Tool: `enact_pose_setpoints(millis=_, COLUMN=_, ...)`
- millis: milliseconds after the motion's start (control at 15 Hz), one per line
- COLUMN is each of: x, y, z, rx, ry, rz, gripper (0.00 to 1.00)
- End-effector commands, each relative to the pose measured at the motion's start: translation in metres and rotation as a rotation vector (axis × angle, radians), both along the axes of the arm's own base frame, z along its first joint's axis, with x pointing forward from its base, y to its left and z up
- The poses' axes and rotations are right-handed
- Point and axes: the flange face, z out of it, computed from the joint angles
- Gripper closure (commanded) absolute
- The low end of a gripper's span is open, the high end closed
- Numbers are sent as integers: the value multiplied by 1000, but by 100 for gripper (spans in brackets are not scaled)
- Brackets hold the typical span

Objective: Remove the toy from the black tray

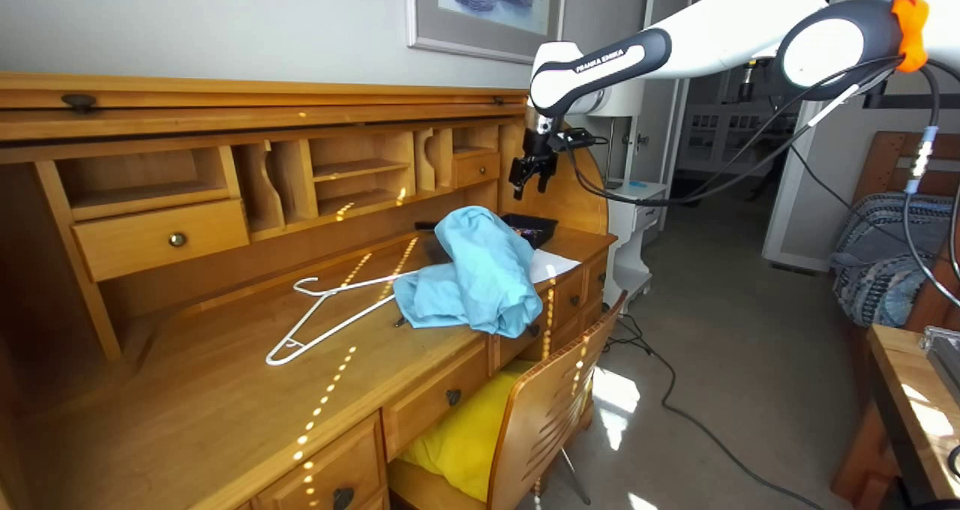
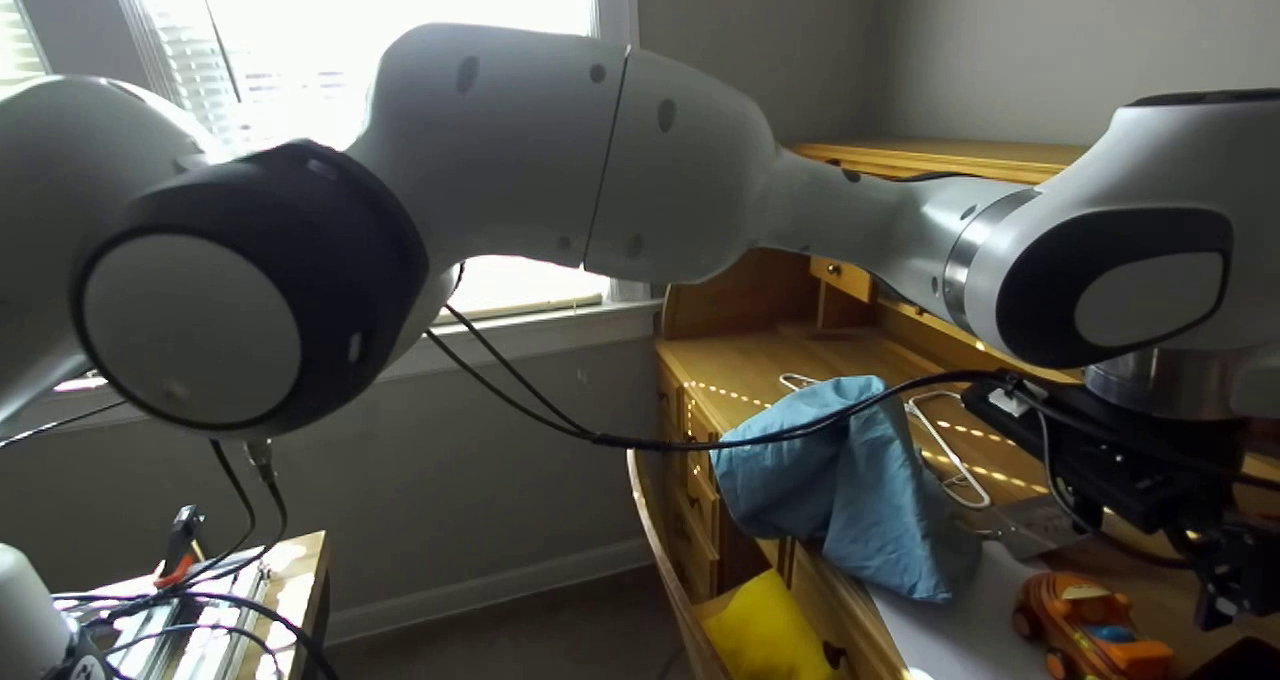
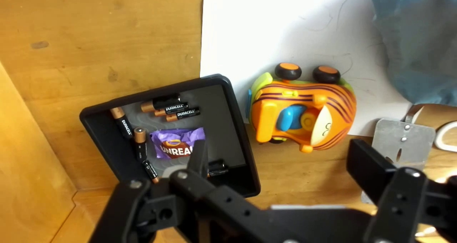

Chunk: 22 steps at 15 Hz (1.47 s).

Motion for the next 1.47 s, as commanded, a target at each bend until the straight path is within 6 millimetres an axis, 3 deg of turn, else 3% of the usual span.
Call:
enact_pose_setpoints(millis=0, x=0, y=-1, z=-1, rx=0, ry=1, rz=-1, gripper=0)
enact_pose_setpoints(millis=333, x=-4, y=-5, z=-21, rx=-14, ry=-72, rz=13, gripper=0)
enact_pose_setpoints(millis=733, x=-33, y=7, z=-101, rx=-23, ry=-180, rz=-2, gripper=0)
enact_pose_setpoints(millis=800, x=-15, y=-2, z=-94, rx=-41, ry=-166, rz=5, gripper=0)
enact_pose_setpoints(millis=933, x=-19, y=-1, z=-107, rx=-41, ry=-162, rz=5, gripper=0)
enact_pose_setpoints(millis=1200, x=-13, y=-1, z=-100, rx=10, ry=-162, rz=41, gripper=0)
enact_pose_setpoints(millis=1400, x=-12, y=16, z=-83, rx=81, ry=-174, rz=112, gripper=0)
